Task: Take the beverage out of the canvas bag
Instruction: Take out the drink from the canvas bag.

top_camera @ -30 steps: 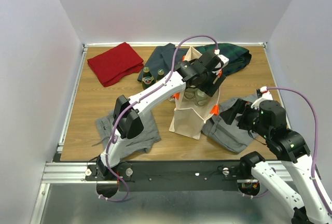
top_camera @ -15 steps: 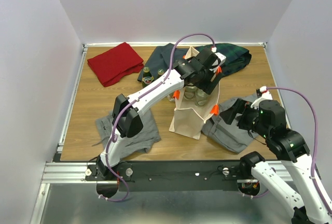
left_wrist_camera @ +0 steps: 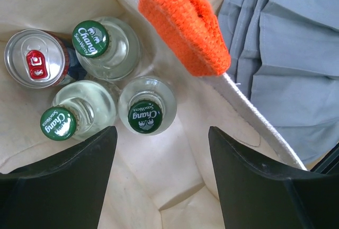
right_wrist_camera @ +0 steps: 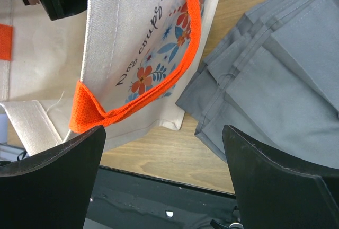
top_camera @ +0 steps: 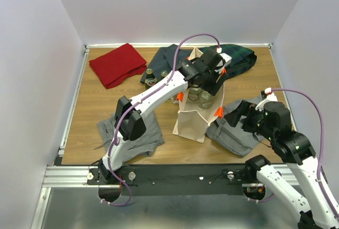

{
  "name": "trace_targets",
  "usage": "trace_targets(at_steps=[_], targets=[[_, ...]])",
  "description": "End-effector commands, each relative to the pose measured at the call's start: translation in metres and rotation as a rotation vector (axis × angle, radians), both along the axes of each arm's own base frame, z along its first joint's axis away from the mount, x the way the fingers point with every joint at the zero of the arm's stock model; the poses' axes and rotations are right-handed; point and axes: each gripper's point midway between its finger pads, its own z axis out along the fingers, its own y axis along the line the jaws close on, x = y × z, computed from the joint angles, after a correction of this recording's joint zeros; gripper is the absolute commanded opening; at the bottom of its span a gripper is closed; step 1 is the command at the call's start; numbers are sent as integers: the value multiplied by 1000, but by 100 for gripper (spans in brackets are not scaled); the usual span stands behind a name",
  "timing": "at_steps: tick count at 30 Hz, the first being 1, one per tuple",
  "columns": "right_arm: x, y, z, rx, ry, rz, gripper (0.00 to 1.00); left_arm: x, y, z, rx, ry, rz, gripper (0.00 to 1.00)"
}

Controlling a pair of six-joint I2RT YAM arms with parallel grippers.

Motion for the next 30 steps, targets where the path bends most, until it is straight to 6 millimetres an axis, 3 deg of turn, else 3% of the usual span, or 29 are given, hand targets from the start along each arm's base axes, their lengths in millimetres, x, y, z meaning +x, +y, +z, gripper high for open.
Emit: trace_targets(at_steps=[1, 4, 8, 30], targets=[[0, -3, -7, -22, 31, -17, 100, 1, -7, -8, -17, 18, -18, 78], [0, -4, -5, -19, 22, -19, 100, 1, -9, -14, -26, 27, -21, 70], [-1, -3, -6, -19, 24, -18, 100, 3, -10, -24, -23, 48, -11, 70], [0, -3, -6, -21, 28, -17, 100, 10, -10, -33, -24, 74, 5, 66]])
